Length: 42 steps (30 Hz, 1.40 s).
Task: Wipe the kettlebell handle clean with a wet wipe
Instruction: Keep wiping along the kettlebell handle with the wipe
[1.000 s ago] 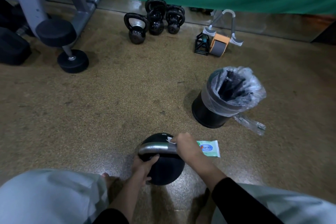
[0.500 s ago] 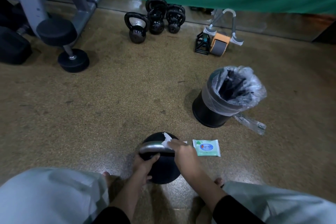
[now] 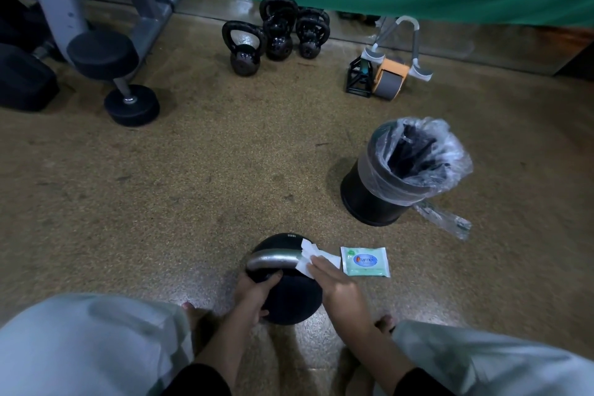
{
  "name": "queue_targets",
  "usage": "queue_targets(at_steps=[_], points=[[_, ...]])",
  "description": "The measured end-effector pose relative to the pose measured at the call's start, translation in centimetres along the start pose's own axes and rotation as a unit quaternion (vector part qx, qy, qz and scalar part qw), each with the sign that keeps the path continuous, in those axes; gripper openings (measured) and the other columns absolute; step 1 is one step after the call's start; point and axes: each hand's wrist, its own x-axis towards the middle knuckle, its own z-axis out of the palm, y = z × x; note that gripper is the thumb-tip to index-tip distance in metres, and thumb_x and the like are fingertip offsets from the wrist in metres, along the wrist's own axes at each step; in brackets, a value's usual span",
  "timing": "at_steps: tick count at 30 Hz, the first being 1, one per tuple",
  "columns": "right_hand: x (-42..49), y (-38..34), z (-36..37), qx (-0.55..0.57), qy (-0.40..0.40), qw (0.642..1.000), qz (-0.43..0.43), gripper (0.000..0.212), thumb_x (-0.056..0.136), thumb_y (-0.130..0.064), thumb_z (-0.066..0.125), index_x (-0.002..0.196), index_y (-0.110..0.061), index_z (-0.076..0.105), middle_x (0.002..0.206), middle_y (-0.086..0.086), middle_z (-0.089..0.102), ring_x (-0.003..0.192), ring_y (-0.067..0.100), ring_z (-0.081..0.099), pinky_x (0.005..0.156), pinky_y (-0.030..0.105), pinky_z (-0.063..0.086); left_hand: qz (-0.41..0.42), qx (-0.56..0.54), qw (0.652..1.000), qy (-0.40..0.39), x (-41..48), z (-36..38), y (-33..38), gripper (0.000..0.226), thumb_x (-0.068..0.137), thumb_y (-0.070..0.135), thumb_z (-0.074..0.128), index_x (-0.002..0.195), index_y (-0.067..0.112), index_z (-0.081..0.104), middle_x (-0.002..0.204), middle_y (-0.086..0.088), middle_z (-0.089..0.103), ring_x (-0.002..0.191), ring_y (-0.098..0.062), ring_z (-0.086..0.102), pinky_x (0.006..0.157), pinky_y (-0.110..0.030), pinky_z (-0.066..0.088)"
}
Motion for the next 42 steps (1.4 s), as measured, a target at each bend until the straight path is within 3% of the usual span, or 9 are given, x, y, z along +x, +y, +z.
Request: queue_targets(at_steps=[7, 14, 18, 22, 25, 29, 32, 36, 42], points=[[-0.4, -0.6, 1.9, 0.023, 0.029, 0.999, -0.02, 0.054, 0.047, 0.014, 0.084, 0.094, -0.013, 0.075, 0.104, 0.002, 0.074, 0.101, 0.013, 0.069, 0.088, 0.021, 0.052, 0.012, 0.012, 1.0, 0.001, -0.5, 0.2, 0.0, 0.049, 0.079, 0.024, 0.079, 0.118, 0.02, 0.049, 0.108, -0.006, 0.054, 0.104, -0.03, 0.052, 0.074, -0.043, 0.052], [-0.2, 0.4, 1.9, 0.012, 0.095, 0.995, 0.028, 0.035, 0.061, 0.007, 0.071, 0.094, -0.005, 0.075, 0.1, 0.01, 0.074, 0.092, 0.019, 0.072, 0.092, 0.023, 0.047, 0.007, -0.003, 1.0, -0.003, -0.2, -0.1, -0.1, 0.053, 0.077, 0.024, 0.08, 0.121, 0.018, 0.051, 0.117, -0.009, 0.058, 0.102, -0.029, 0.051, 0.073, -0.044, 0.05], [-0.9, -0.1, 2.8, 0.0, 0.075, 0.997, -0.035, 0.03, 0.07, 0.001, 0.063, 0.096, -0.007, 0.075, 0.106, 0.006, 0.073, 0.101, 0.018, 0.069, 0.095, 0.023, 0.047, 0.009, 0.007, 1.0, 0.008, -0.2, 0.0, -0.2, 0.062, 0.077, 0.025, 0.081, 0.129, 0.015, 0.048, 0.125, -0.013, 0.058, 0.117, -0.036, 0.052, 0.072, -0.044, 0.051], [-1.6, 1.1, 2.2, -0.004, 0.075, 0.996, -0.037, 0.031, 0.07, 0.003, 0.065, 0.098, -0.008, 0.075, 0.108, 0.006, 0.072, 0.103, 0.017, 0.068, 0.087, 0.026, 0.055, 0.004, -0.002, 1.0, -0.004, -0.1, 0.0, -0.1, 0.056, 0.077, 0.023, 0.08, 0.125, 0.014, 0.052, 0.122, -0.012, 0.059, 0.109, -0.033, 0.053, 0.073, -0.044, 0.05], [-0.1, 1.0, 2.2, 0.006, 0.078, 0.997, -0.001, 0.042, 0.062, 0.008, 0.077, 0.1, -0.006, 0.074, 0.106, 0.008, 0.073, 0.1, 0.017, 0.069, 0.091, 0.023, 0.051, 0.003, -0.011, 1.0, -0.01, -0.1, -0.1, -0.2, 0.056, 0.078, 0.023, 0.08, 0.124, 0.016, 0.051, 0.116, -0.01, 0.058, 0.101, -0.029, 0.05, 0.072, -0.044, 0.049], [-0.3, 0.0, 2.5, 0.001, 0.093, 0.995, -0.032, 0.028, 0.066, 0.001, 0.066, 0.091, -0.007, 0.076, 0.101, 0.006, 0.074, 0.096, 0.018, 0.071, 0.093, 0.022, 0.047, 0.008, -0.004, 1.0, -0.003, -0.1, 0.0, -0.2, 0.058, 0.077, 0.024, 0.08, 0.126, 0.016, 0.05, 0.11, -0.007, 0.055, 0.113, -0.034, 0.052, 0.073, -0.044, 0.05], [-1.3, 0.7, 2.3, -0.015, 0.093, 0.995, -0.028, 0.027, 0.076, -0.005, 0.055, 0.093, -0.009, 0.076, 0.104, 0.005, 0.074, 0.099, 0.018, 0.07, 0.094, 0.022, 0.046, 0.005, -0.002, 1.0, -0.008, 0.1, 0.0, -0.3, 0.056, 0.077, 0.025, 0.081, 0.123, 0.015, 0.052, 0.112, -0.008, 0.058, 0.106, -0.031, 0.053, 0.072, -0.044, 0.05], [0.7, 0.7, 1.4, 0.007, 0.087, 0.995, 0.039, 0.035, 0.064, 0.003, 0.073, 0.095, -0.013, 0.075, 0.101, 0.001, 0.074, 0.094, 0.011, 0.07, 0.085, 0.016, 0.049, 0.004, -0.005, 1.0, -0.007, 0.6, -0.2, -0.4, 0.06, 0.074, 0.028, 0.083, 0.124, 0.015, 0.052, 0.119, -0.01, 0.062, 0.102, -0.031, 0.055, 0.067, -0.041, 0.051], [1.4, -0.1, 0.7, 0.016, 0.077, 0.996, 0.029, 0.035, 0.061, 0.003, 0.067, 0.087, -0.017, 0.077, 0.093, -0.002, 0.076, 0.087, 0.01, 0.072, 0.08, 0.013, 0.048, 0.002, 0.003, 1.0, -0.006, 0.4, -0.1, -0.5, 0.063, 0.074, 0.029, 0.083, 0.126, 0.017, 0.05, 0.122, -0.011, 0.061, 0.102, -0.031, 0.054, 0.061, -0.037, 0.05]])
